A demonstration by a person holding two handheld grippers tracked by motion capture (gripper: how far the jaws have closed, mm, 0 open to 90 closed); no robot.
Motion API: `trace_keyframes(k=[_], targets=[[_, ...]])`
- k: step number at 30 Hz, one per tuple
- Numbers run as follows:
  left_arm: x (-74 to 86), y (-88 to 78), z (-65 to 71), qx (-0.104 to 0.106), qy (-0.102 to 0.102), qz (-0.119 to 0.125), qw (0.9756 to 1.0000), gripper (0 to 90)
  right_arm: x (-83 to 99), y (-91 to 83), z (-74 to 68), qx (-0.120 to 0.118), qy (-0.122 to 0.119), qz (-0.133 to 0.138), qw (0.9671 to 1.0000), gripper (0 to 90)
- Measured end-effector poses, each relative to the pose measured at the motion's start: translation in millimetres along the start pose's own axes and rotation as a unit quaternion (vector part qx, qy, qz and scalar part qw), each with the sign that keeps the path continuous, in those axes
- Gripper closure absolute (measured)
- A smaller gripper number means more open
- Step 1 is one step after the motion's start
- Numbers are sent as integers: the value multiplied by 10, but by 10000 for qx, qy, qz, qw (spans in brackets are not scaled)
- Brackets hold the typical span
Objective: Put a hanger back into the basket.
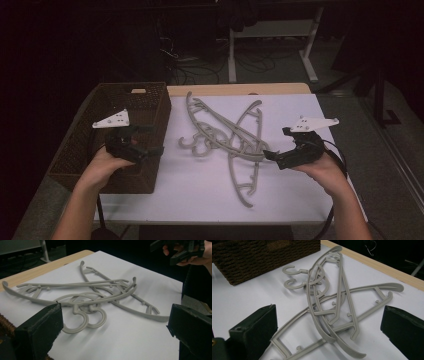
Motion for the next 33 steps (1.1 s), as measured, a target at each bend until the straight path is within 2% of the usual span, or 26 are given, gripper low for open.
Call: trace_keyframes(k=[4, 11, 23, 28, 33], targets=[[-20, 30, 51, 59, -29, 7, 10000, 0, -2, 7, 3, -15, -3, -4, 10000, 5], [-94, 133, 221, 255, -62, 61, 9996, 0, 1, 39, 6, -50, -2, -51, 10000, 5], [-142, 466, 469, 404, 54, -82, 9991, 0, 40, 81, -4, -92, -30, -138, 9999, 6], [-126, 669, 564, 456, 85, -170, 9988, 0, 58, 105, -2, -109, -16, -170, 9998, 5], [-76, 800, 592, 492, 82, -222, 9985, 0, 67, 123, 3, -115, -13, -179, 9998, 6]])
Point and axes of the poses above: each handheld gripper's, and its own axes: y roughly forward along the jaws, x roughly out of its underside, z roughly to its right, the point moved 8 cm from there along y, roughly forward along the jaws, and after that the axes turned 3 degrees about -y, right-handed, at the moved point
